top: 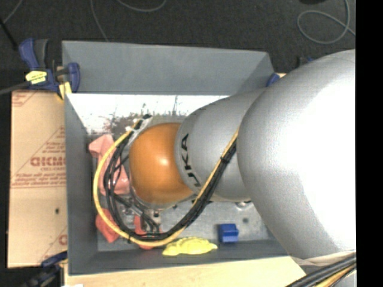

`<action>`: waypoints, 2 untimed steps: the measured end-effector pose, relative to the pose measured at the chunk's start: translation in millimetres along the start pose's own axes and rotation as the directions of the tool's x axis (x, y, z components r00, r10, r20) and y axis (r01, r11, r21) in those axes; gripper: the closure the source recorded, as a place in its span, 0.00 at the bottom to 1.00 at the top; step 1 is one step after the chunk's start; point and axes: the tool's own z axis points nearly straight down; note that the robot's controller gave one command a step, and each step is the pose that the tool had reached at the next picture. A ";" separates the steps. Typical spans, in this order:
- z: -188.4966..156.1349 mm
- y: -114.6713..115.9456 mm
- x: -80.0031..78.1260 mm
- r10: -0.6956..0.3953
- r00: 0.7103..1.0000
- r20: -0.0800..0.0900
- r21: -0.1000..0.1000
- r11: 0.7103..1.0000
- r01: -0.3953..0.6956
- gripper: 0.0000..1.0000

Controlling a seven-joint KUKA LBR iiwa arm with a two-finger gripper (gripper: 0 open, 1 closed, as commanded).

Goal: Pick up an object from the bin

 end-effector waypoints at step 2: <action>-32.7 -0.2 0.0 0.001 1.000 -0.001 0.000 1.000 -0.001 1.00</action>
Offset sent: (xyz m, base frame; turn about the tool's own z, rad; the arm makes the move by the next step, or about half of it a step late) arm 0.0000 -0.0001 0.0231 0.0000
